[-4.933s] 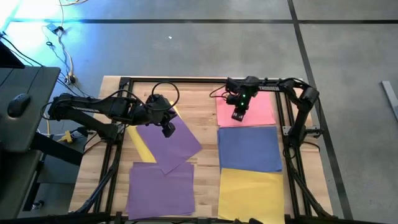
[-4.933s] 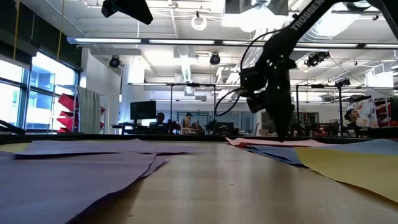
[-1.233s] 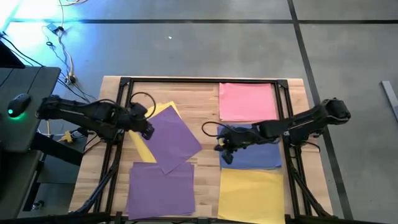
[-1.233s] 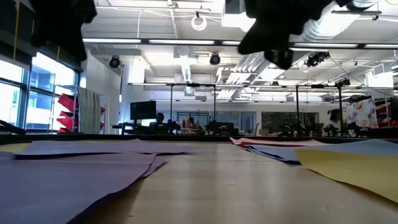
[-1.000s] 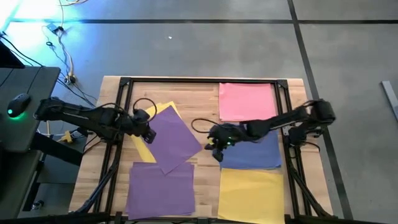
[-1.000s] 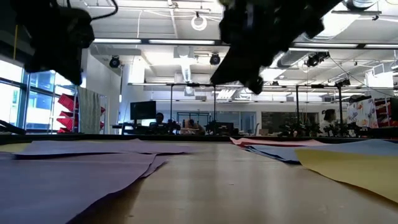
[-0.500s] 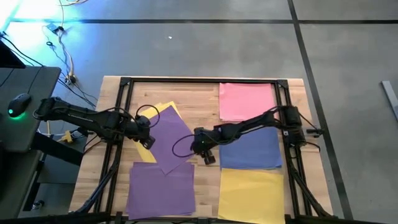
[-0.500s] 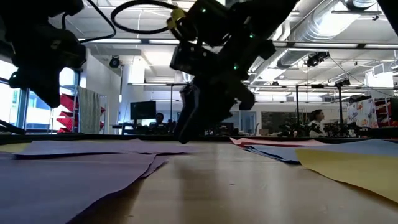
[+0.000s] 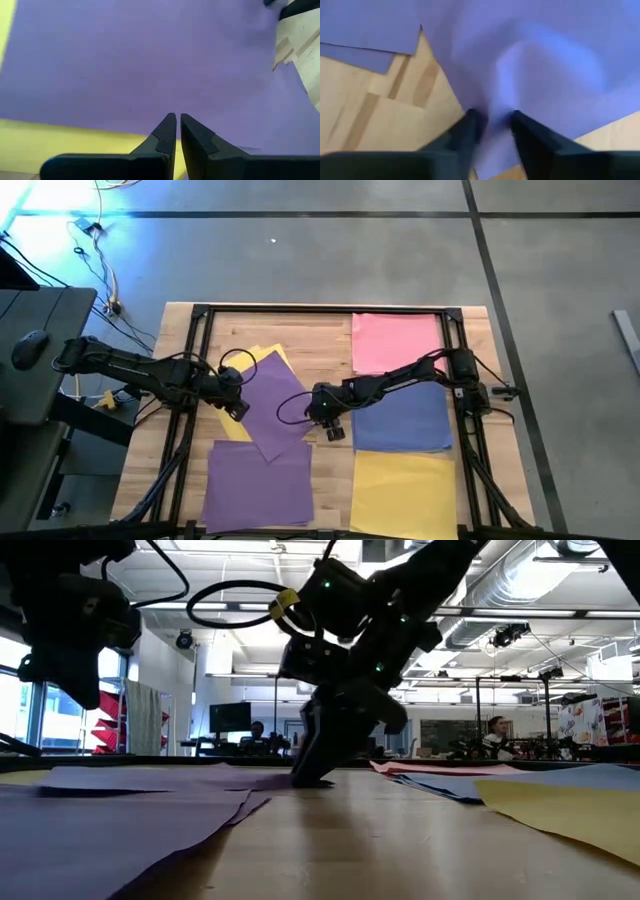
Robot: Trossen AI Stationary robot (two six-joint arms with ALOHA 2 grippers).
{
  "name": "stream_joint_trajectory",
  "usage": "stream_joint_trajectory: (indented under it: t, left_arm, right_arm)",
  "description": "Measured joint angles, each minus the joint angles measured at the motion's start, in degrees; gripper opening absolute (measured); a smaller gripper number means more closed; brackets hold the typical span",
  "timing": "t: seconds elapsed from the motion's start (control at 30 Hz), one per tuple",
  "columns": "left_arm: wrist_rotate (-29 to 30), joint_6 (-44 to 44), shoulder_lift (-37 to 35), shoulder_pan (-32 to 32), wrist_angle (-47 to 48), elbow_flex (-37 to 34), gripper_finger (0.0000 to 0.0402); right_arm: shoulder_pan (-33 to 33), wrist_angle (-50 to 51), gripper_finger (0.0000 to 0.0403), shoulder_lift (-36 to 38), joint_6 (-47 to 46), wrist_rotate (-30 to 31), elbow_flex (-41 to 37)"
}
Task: Organize paper
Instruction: Stack the purple paper on the bottom left of the table
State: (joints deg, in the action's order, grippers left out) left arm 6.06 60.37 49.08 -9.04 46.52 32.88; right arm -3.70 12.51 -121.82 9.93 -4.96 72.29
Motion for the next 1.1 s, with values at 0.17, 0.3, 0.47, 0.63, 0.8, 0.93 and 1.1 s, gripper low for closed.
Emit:
stream_joint_trajectory:
  t: [0.17, 0.3, 0.47, 0.63, 0.8, 0.93, 1.1]
  left_arm:
    - [4.21, -4.04, -0.61, 0.00, 0.23, 6.29, 0.0000]
    - [5.59, -14.15, -0.61, -0.03, 0.37, 13.87, 0.0000]
    - [7.13, -29.94, -0.61, -1.36, 0.61, 23.03, 0.0000]
    - [8.05, -40.34, -0.61, -3.12, 0.98, 29.58, 0.0000]
    - [4.88, -49.08, -0.66, -4.86, -0.16, 33.59, 0.0016]
    - [0.88, -54.99, -0.61, -7.07, -0.96, 35.58, 0.0066]
    - [-0.40, -59.74, -0.17, -9.80, -4.48, 35.59, 0.0149]
  right_arm:
    - [-1.55, 2.85, 0.0007, 2.75, -9.92, 0.47, -0.24]
    - [-1.91, 6.03, 0.0001, 8.64, -16.86, -0.38, -1.07]
    - [-1.08, 1.80, 0.0000, 19.08, -26.37, -4.16, -0.57]
    - [-2.05, -6.34, 0.0000, 25.74, -40.50, -4.34, -0.60]
    - [-5.37, -14.29, 0.0000, 26.58, -53.64, 3.48, -0.42]
    - [-8.52, -11.38, 0.0000, 26.45, -58.72, 14.22, 3.38]
    - [-10.59, -2.64, 0.0000, 26.45, -62.61, 26.70, 9.25]
